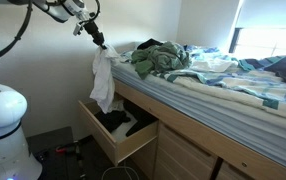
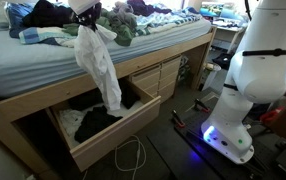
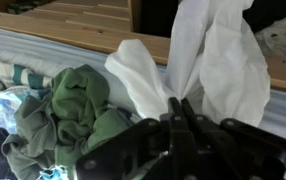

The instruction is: Remove the white cloth from the drawer and put it on the bed

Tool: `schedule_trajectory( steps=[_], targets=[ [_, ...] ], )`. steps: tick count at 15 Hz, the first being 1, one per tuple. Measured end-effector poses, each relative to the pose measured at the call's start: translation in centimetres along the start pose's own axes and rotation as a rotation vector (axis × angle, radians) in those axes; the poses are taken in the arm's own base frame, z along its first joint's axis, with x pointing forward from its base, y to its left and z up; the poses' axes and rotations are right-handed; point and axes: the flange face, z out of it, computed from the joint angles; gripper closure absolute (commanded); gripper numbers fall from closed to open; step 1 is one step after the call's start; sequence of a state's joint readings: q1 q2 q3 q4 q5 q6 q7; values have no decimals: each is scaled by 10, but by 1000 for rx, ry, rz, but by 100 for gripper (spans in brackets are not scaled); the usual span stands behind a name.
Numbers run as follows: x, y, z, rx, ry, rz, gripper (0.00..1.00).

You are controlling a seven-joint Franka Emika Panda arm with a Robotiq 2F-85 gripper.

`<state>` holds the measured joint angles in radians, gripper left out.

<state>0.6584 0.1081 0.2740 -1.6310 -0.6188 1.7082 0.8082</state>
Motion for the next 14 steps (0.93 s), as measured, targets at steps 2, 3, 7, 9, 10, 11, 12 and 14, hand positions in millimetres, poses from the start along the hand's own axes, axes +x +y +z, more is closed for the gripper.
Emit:
schedule_trajectory(
  steps=[2,3,7,9,10,11,12,14],
  targets=[
    [14,16,-12,-16,40,29,99],
    [22,24,-17,-24,62,45,99],
    [54,65,-36,-55,146,127,99],
    [67,85,-45,-63,178,166,97],
    [72,92,-50,-65,191,180,97],
    [74,96,-53,-65,198,190,97],
    [75,98,-54,-63,201,194,97],
    [75,97,-56,-61,203,194,97]
  ],
)
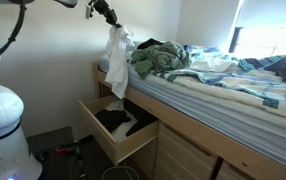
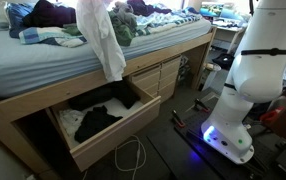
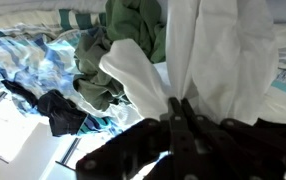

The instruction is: Remove the white cloth from the drawer and put it on the bed

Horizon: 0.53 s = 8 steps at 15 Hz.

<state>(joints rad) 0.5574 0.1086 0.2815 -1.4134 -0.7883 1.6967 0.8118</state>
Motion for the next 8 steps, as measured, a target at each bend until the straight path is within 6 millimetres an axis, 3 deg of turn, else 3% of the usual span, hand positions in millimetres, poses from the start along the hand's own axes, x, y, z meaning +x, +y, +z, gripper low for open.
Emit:
schedule_trajectory(
  steps=[8],
  targets=[
    [4,-6,-6,-18,46,-15,99]
  ],
)
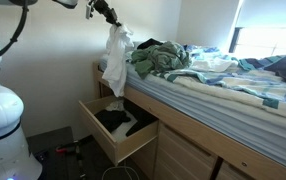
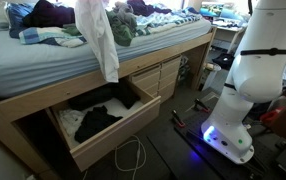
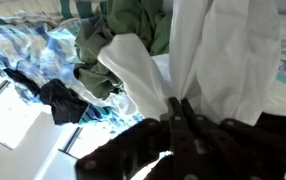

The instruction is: Remove the white cloth from the drawer and put it on the bed

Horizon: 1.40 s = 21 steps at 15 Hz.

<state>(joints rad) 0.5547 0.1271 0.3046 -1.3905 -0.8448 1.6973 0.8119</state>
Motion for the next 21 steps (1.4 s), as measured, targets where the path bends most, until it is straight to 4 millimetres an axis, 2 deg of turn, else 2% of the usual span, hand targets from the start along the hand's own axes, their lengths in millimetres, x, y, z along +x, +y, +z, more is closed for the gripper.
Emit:
schedule_trajectory(
  steps=[3,6,8,10,16,18,21],
  targets=[
    [26,6,-25,-47,137,12,99],
    [60,20,-50,-93,270,45,99],
    [79,28,-59,-109,334,70,99],
    [98,32,-60,-108,385,105,99],
    [137,38,-41,-103,498,201,99],
    [146,46,-46,-110,554,231,99],
    [153,62,-66,-138,650,263,99]
  ],
)
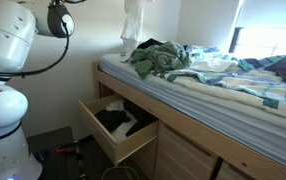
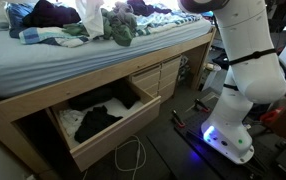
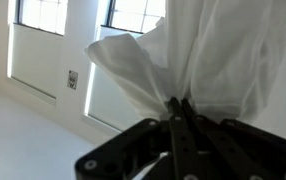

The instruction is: Remove the white cloth from the drawer and put it on the bed

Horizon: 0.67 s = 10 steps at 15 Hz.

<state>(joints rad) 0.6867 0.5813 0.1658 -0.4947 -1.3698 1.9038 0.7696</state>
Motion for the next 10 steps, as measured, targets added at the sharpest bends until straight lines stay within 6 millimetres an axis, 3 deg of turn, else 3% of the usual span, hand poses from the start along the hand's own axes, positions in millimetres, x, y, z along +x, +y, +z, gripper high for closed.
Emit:
schedule_trajectory(
  steps=[3,5,10],
  targets=[
    [15,12,-10,-21,60,31,99],
    [14,11,-11,-16,56,48,99],
    [-31,-33,18,51,-63,67,99]
  ],
)
